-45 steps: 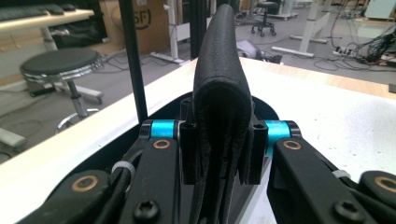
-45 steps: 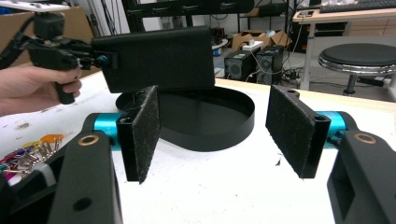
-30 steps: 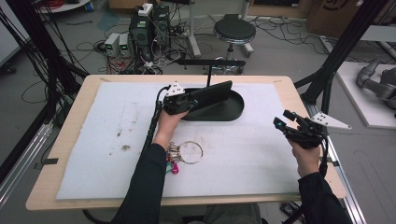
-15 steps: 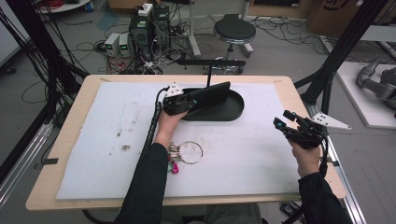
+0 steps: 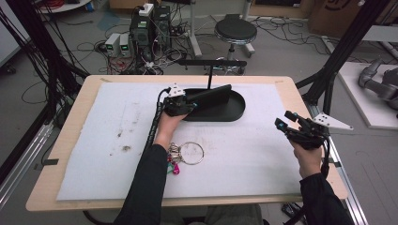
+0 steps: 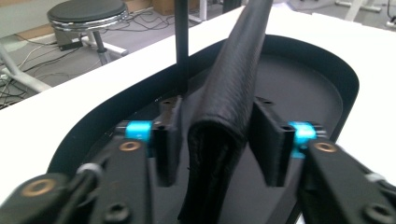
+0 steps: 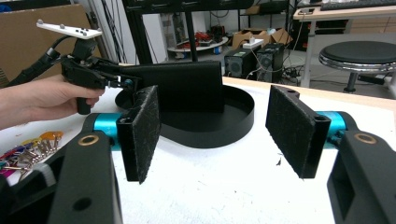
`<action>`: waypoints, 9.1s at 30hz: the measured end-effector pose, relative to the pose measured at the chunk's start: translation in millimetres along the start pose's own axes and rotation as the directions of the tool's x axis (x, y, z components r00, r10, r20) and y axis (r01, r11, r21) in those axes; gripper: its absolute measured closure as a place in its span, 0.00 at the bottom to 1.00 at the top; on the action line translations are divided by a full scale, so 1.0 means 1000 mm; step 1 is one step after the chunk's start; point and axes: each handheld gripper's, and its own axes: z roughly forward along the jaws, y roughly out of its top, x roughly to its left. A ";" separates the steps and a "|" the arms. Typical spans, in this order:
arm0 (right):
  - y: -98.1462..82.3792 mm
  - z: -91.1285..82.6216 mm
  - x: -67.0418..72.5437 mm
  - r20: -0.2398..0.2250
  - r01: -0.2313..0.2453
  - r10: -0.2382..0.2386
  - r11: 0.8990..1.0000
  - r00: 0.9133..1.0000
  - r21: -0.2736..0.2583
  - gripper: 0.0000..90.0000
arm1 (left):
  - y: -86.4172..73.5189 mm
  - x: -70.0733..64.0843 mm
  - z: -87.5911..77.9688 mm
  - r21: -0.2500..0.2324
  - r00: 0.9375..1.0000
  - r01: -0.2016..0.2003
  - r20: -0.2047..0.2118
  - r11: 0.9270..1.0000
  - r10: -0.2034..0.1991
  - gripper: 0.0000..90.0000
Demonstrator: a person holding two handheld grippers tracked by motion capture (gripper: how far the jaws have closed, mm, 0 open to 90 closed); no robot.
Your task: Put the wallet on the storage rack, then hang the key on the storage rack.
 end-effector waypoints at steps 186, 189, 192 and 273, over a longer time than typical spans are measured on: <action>-0.004 0.046 0.044 -0.114 0.075 -0.066 0.994 0.991 0.080 0.40 | 0.006 -0.088 -0.153 -0.075 0.962 -0.183 0.191 0.980 0.194 0.96; -0.004 0.045 0.042 -0.106 0.070 -0.062 0.995 0.992 0.077 0.40 | 0.014 -0.084 -0.156 -0.097 0.964 -0.182 0.177 0.978 0.197 0.96; -0.004 0.045 0.041 -0.102 0.068 -0.060 0.995 0.993 0.079 0.40 | 0.022 -0.082 -0.158 -0.110 0.965 -0.189 0.161 0.976 0.205 0.96; -0.005 0.036 0.032 -0.071 0.047 -0.043 0.997 0.997 0.059 0.40 | 0.070 0.028 -0.079 -0.194 0.988 0.109 -0.090 0.975 -0.128 0.96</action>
